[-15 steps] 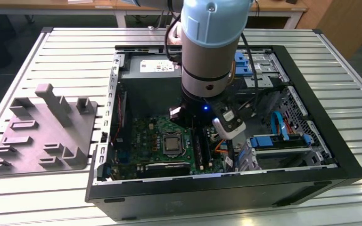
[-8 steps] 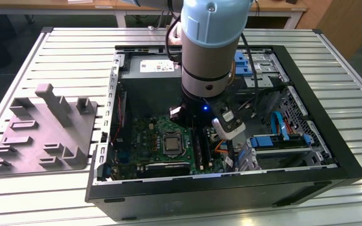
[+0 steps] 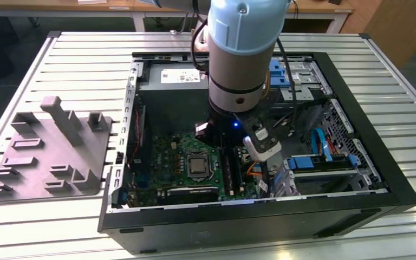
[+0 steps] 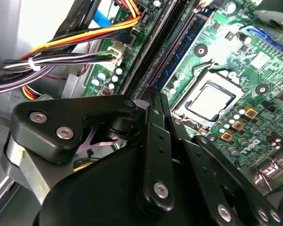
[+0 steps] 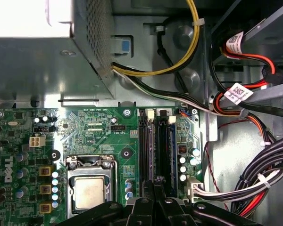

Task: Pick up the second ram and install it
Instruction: 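Insert the second ram into the second slot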

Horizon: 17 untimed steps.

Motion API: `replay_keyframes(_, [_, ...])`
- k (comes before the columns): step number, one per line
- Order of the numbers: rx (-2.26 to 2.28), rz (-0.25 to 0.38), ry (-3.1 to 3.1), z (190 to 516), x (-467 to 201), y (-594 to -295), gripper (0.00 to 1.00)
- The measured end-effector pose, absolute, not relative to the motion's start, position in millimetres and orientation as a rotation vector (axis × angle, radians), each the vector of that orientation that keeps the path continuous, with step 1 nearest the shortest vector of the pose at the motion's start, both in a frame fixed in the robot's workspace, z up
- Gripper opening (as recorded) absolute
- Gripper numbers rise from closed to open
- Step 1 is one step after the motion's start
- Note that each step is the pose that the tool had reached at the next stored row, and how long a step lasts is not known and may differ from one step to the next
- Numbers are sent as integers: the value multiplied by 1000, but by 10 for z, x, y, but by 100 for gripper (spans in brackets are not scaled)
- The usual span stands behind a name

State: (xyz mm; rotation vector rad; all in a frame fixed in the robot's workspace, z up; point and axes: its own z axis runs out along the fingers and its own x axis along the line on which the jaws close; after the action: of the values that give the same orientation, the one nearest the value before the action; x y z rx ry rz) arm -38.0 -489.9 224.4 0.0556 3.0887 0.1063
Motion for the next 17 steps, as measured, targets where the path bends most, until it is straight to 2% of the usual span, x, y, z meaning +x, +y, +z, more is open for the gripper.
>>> replay_keyframes(17, [59,106,3089,2209,-381,-4899,11])
